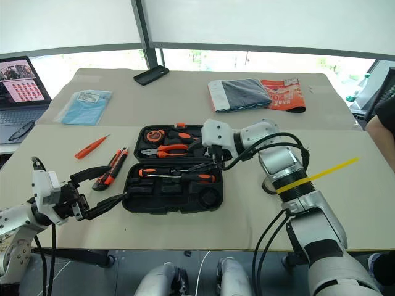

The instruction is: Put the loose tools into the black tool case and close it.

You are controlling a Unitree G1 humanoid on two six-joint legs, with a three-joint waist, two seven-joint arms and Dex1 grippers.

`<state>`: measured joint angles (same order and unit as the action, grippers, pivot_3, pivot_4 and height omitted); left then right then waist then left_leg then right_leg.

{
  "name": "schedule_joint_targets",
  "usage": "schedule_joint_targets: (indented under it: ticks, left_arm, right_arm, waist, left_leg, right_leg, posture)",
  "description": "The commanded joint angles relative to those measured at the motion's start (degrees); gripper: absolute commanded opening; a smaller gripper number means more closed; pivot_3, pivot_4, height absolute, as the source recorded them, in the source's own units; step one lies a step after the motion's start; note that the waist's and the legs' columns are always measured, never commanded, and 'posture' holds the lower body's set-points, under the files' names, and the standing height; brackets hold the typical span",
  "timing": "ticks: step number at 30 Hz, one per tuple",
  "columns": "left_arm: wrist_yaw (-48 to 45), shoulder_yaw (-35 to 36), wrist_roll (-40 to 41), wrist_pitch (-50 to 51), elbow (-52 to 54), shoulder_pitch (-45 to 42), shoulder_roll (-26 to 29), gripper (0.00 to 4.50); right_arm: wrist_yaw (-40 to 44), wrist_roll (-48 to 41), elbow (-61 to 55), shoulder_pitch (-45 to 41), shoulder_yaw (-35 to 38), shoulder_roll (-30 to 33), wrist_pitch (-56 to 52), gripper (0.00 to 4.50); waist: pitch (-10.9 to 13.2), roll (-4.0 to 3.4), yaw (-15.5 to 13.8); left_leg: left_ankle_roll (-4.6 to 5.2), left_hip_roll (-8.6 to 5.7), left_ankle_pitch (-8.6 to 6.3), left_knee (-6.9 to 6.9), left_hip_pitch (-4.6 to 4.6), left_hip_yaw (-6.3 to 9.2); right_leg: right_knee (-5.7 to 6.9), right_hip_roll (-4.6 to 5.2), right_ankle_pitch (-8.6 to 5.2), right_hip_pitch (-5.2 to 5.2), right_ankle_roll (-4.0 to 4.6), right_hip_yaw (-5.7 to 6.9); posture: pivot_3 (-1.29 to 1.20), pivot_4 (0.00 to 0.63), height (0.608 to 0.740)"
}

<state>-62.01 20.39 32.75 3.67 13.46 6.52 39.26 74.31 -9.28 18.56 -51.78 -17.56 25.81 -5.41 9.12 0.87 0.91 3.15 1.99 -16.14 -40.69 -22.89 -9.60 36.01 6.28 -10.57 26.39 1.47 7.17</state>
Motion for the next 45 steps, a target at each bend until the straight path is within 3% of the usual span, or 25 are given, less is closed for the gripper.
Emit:
schedule_joint_targets:
  ticks: [1, 5, 7, 20, 30, 45]
  left_arm:
    - [0.51, 0.78, -0.25, -1.18, 1.22, 0.18, 0.09, 4.5]
    - [-0.22, 0.14, -0.63, -1.05, 0.99, 0.04, 0.54, 4.5]
    - [-0.58, 0.47, -0.69, -0.86, 0.76, 0.08, 0.92, 4.5]
    - [0.25, 0.81, -1.25, 0.27, 0.31, 0.15, 2.07, 4.5]
    - [1.33, 0.23, -1.19, 0.63, 1.02, 0.86, 1.77, 4.5]
    - [2.38, -0.8, -1.27, 0.21, 0.34, 1.07, 1.25, 4.5]
  right_arm:
    - [-3.6, 0.86, 1.97, 2.02, 0.45, -3.19, 2.23, 1.95]
    - [-7.98, 5.42, 5.46, 4.0, -1.43, -4.78, 2.16, 0.57]
    - [-9.55, 6.24, 6.32, 5.42, -1.96, -6.11, 1.93, 0.14]
    - [-12.53, 14.04, 11.56, 8.18, -7.05, -8.88, 10.38, 0.14]
    - [-18.97, 22.36, 13.72, 7.45, -10.93, -10.85, 18.69, 0.14]
    - [-16.44, 26.16, 17.02, 8.95, -13.68, -6.36, 24.4, 0.14]
  waist:
    - [0.0, 0.0, 0.15]
    - [0.01, -0.01, -0.03]
    - [0.01, -0.01, -0.08]
    - [-0.01, -0.03, 0.36]
    - [-0.05, 0.02, 1.58]
    - [-0.15, 0.05, 0.86]
  left_leg:
    - [-0.01, 0.02, 0.0, 0.0, 0.01, -0.01]
    - [-0.05, 0.02, 0.01, 0.0, 0.01, -0.02]
    - [-0.06, 0.0, 0.01, 0.0, -0.01, -0.03]
    - [-0.22, 0.05, 0.03, 0.07, 0.22, -0.03]
    - [-0.91, 0.26, 0.44, 1.01, 0.92, -0.19]
    - [-1.32, 0.65, 0.68, 1.49, 1.21, -0.15]
  right_leg:
    - [0.01, -0.01, 0.0, 0.0, 0.0, -0.01]
    - [0.05, -0.01, 0.0, 0.02, 0.0, -0.01]
    - [0.05, 0.02, 0.0, 0.03, 0.0, -0.01]
    - [0.08, -0.03, -0.01, -0.06, -0.01, -0.09]
    - [0.12, -0.15, -0.19, -0.22, 0.27, -0.23]
    - [0.08, -0.67, -0.41, -0.27, 0.65, -0.26]
  posture:
    - [0.0, 0.15, 0.74]
    - [0.0, 0.15, 0.74]
    - [0.0, 0.15, 0.74]
    - [0.0, 0.15, 0.74]
    - [0.0, 0.15, 0.74]
    - [0.0, 0.15, 0.74]
